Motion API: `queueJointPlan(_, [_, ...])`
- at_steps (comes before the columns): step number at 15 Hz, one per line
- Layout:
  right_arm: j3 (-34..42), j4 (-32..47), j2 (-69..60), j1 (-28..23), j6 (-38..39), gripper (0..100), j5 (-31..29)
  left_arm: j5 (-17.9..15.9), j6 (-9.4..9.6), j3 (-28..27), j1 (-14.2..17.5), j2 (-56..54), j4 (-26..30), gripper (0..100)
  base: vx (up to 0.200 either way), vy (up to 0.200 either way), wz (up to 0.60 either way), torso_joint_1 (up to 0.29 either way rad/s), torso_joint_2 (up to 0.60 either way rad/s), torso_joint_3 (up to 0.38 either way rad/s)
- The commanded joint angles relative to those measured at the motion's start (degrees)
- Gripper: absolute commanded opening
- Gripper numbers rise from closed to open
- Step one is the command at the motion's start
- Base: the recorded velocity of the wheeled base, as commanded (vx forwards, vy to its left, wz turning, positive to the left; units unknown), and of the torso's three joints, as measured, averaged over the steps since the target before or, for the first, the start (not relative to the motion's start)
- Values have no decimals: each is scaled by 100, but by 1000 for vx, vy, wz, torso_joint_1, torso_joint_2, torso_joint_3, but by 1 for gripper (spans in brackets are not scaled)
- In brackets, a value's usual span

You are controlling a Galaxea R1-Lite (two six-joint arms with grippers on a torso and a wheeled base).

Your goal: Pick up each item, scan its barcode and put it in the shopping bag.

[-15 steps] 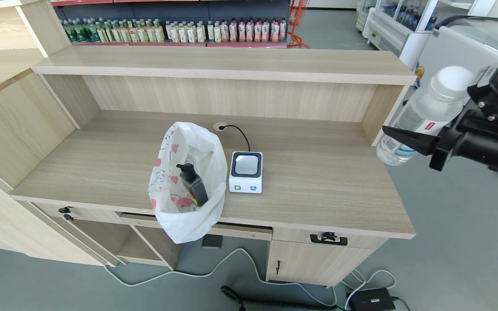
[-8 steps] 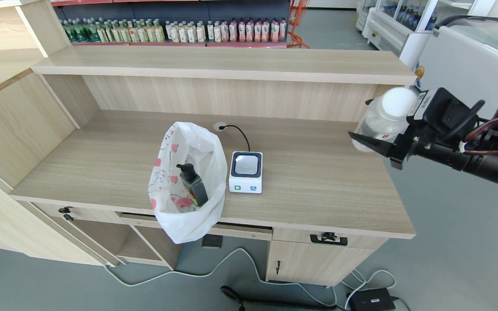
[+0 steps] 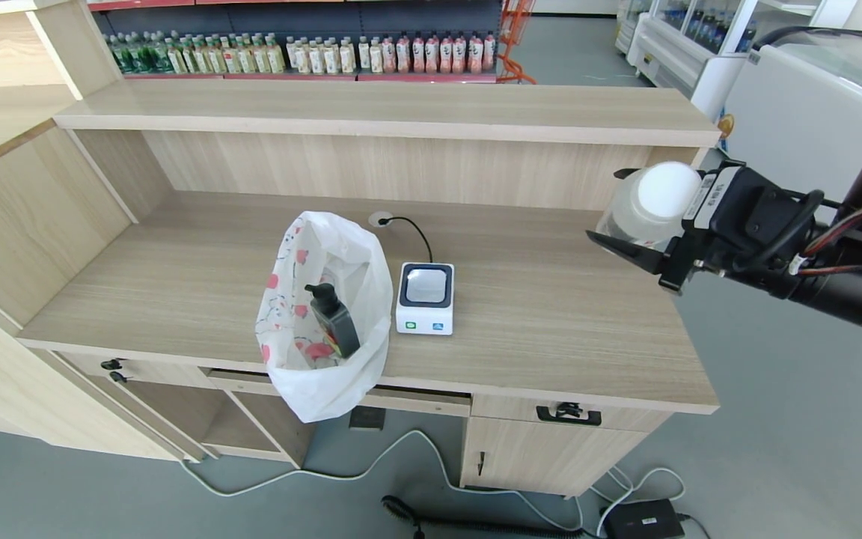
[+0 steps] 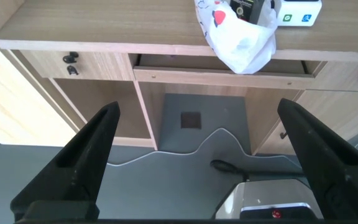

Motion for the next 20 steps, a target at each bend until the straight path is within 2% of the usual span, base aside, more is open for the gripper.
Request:
queueJointPlan(1, [6, -3, -74, 135, -11, 0, -43, 0, 8, 0, 0, -2, 3, 100, 0, 0, 0, 0, 0, 0])
queueJointPlan(5, [6, -3, -118, 600, -11, 0, -412, 0, -1, 0, 0, -2, 3, 100, 0, 50, 0, 2, -1, 2])
queueJointPlan(10, [50, -3, -127, 671, -11, 0, -491, 0, 34, 0, 0, -2, 3, 100, 0, 40, 0, 0, 0, 0])
queueJointPlan(20, [6, -381, 357, 495, 15, 0, -447, 0, 34, 0, 0, -2, 3, 100, 0, 200, 0, 1, 1, 1])
